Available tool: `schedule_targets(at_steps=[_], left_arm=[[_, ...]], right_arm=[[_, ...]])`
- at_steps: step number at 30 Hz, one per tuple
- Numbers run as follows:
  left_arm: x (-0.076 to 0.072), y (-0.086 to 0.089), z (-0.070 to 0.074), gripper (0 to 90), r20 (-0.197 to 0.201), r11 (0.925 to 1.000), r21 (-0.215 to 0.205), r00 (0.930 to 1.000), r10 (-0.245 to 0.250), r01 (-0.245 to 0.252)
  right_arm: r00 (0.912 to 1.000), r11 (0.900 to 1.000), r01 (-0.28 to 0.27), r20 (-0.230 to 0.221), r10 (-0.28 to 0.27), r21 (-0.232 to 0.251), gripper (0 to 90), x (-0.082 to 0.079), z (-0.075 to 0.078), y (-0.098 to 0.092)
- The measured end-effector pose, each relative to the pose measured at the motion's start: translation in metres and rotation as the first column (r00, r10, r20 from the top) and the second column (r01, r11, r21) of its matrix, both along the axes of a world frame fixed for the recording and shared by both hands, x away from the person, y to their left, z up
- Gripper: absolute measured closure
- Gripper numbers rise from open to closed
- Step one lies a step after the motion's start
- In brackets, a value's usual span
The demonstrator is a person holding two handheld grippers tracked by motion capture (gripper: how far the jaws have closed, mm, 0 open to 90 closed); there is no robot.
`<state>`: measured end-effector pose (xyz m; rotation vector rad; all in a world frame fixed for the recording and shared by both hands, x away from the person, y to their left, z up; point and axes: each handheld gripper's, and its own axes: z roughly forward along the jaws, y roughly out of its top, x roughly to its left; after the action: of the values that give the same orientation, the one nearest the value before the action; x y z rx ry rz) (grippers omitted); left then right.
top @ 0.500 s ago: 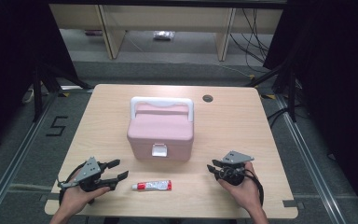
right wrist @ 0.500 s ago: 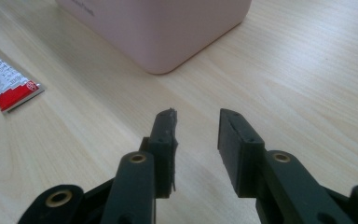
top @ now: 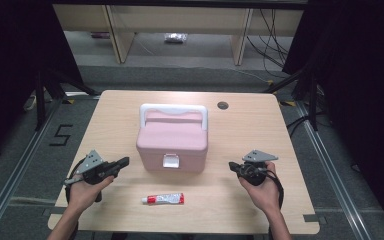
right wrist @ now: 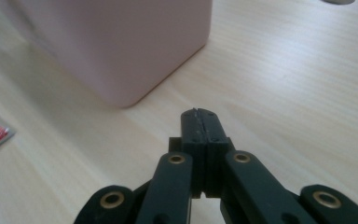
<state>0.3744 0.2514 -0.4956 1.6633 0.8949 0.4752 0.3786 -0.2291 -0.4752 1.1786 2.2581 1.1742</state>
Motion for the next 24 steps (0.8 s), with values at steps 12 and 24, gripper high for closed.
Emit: schedule_targets(at_steps=[12,24], left_arm=[[0.041,-0.015,0.006,89.6,0.035,0.9976,0.012,0.9971,0.068,-0.068],[0.045,-0.027,0.01,89.8,0.045,0.9996,0.028,0.999,0.006,-0.007]], right_arm=[[0.9998,1.0,0.017,0.009,-0.017,0.001,90.0,0.044,0.021,0.036],[1.0,1.0,0.001,0.004,-0.001,-0.004,90.0,0.059,0.02,0.065]])
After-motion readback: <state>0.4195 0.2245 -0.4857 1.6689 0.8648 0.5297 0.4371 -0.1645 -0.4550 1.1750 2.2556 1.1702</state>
